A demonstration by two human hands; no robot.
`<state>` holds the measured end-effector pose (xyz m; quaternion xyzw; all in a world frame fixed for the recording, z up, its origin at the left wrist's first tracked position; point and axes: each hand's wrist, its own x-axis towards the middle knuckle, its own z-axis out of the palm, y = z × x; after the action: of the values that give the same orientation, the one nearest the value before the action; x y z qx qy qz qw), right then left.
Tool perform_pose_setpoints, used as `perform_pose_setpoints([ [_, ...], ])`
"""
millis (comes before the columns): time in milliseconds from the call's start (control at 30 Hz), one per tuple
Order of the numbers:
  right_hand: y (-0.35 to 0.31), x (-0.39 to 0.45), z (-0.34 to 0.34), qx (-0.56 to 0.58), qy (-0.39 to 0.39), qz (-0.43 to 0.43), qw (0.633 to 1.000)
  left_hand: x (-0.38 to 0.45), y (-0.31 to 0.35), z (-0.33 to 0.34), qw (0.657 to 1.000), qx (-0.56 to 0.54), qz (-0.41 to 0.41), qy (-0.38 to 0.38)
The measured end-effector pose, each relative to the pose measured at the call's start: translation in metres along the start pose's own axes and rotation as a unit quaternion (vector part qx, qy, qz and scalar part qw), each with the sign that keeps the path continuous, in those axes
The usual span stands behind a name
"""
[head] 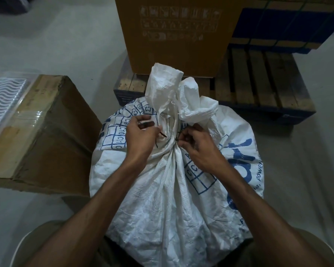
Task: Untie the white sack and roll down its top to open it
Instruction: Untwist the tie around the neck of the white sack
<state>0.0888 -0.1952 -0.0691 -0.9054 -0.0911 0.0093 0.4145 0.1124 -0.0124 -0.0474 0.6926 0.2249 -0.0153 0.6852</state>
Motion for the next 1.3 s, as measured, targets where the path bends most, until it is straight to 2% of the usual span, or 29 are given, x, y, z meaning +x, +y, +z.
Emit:
perform_pose_setpoints([
  [133,0.003,-0.001,0.003,-0.013,0.019,-0.009,1.000,-0.003,0.008,-0.004,0.997,0.028,0.067,0.037],
  [333,-0.006,-0.007,0.002,-0.081,0.028,-0.021,0.996,-0.022,0.008,-0.001,0.981,0.125,0.144,-0.018],
  [467,-0.019,-0.019,-0.003,-0.041,0.055,-0.019,0.997,-0.039,0.006,-0.001,0.964,0.177,0.187,-0.059],
  [600,-0.040,-0.046,-0.015,0.034,0.124,-0.026,0.991,-0.059,0.003,-0.013,0.964,0.173,0.197,-0.051],
  [700,-0.063,-0.078,-0.029,0.094,0.166,0.004,0.982,-0.084,0.001,-0.026,0.951,0.184,0.245,-0.053],
  [800,-0.087,-0.119,-0.039,0.181,0.170,0.023,0.968,-0.127,-0.001,-0.041,0.924,0.200,0.306,-0.117],
  [867,-0.103,-0.146,-0.044,0.237,0.154,0.014,0.959,-0.158,-0.003,-0.049,0.884,0.239,0.365,-0.166],
  [933,-0.124,-0.168,-0.047,0.274,0.141,0.005,0.951,-0.186,0.000,-0.052,0.840,0.284,0.426,-0.181],
  [1000,-0.144,-0.184,-0.051,0.304,0.134,-0.007,0.943,-0.209,0.009,-0.054,0.820,0.288,0.464,-0.172],
  [1067,-0.165,-0.197,-0.057,0.327,0.147,-0.023,0.933,-0.232,0.020,-0.061,0.823,0.248,0.479,-0.178],
  [1133,-0.182,-0.208,-0.064,0.341,0.176,-0.031,0.923,-0.256,0.027,-0.072,0.852,0.198,0.437,-0.208],
  [1300,-0.201,-0.220,-0.094,0.392,0.263,0.028,0.881,-0.296,0.033,-0.111,0.883,0.177,0.382,-0.208],
])
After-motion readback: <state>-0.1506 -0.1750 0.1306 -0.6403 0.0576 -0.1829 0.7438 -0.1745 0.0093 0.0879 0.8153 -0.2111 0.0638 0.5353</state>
